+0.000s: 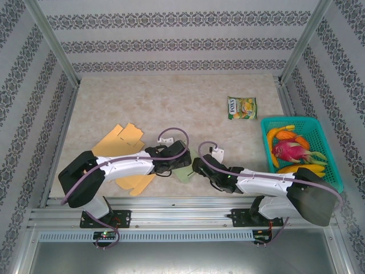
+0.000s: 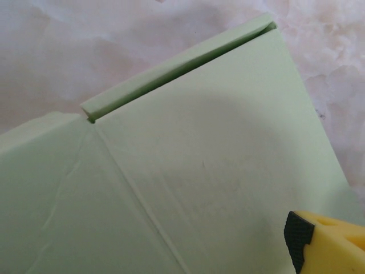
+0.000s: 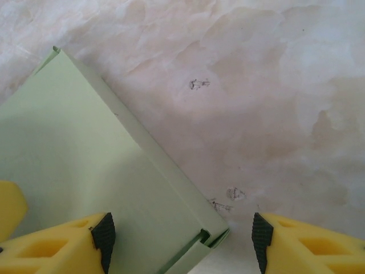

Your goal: Fold the paper box

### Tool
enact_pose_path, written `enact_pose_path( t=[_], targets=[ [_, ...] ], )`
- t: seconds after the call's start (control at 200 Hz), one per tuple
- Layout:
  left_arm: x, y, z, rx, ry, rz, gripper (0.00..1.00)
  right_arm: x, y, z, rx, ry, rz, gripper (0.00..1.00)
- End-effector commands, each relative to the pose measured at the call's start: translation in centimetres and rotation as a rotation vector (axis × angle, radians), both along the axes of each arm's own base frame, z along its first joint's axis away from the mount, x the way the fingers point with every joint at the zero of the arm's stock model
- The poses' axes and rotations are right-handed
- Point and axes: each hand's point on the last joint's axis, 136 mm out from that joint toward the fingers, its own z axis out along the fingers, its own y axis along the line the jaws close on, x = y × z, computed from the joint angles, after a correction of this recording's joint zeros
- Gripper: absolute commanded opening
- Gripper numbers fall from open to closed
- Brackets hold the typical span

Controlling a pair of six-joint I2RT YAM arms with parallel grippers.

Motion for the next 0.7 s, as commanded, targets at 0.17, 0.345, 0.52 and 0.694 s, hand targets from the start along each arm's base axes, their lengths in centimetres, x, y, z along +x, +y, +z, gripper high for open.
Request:
enact_pose_path(
  t=[0.17,0.345,0.52,0.694],
  targets=[
    [-0.6,3.6,2.4,0.098,-0.093,0.007,1.00,2.0,-0.7,-0.2,-0.191,-0.041,0.116,0.65],
    [1.6,4.7,3.7,0.105,-0.136,-0.011,1.00,2.9,-0.2,0.3,-0.296,-0.064,0.258,0.65],
    [4.9,3.7,4.5,0.086,-0.180,-0.106,0.99,4.0,-0.7,0.5,-0.324,-0.047,0.357,0.65],
    [8.5,3.9,1.9,0.057,-0.119,-0.117,0.97,5.2,-1.7,0.6,-0.317,-0.036,0.376,0.65]
  ],
)
